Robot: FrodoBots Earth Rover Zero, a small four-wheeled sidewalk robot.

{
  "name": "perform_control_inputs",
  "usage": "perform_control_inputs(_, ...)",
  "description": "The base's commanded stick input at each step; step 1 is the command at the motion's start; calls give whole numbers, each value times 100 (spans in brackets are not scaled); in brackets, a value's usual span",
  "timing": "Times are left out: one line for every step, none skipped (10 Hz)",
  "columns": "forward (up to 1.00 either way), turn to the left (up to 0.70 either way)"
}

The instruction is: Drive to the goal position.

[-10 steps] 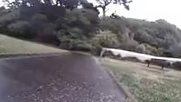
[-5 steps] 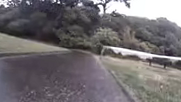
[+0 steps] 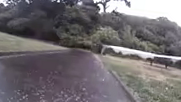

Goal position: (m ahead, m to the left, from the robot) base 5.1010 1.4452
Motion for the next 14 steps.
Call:
perform_control_inputs(4, 1)
perform_control_inputs(4, 1)
perform_control_inputs(4, 1)
perform_control_inputs(4, 1)
perform_control_inputs(4, 1)
perform_control_inputs(4, 1)
perform_control_inputs(4, 1)
perform_control_inputs(4, 1)
perform_control_inputs(4, 1)
perform_control_inputs(4, 1)
perform_control_inputs(4, 1)
perform_control_inputs(4, 1)
perform_control_inputs(4, 1)
perform_control_inputs(4, 1)
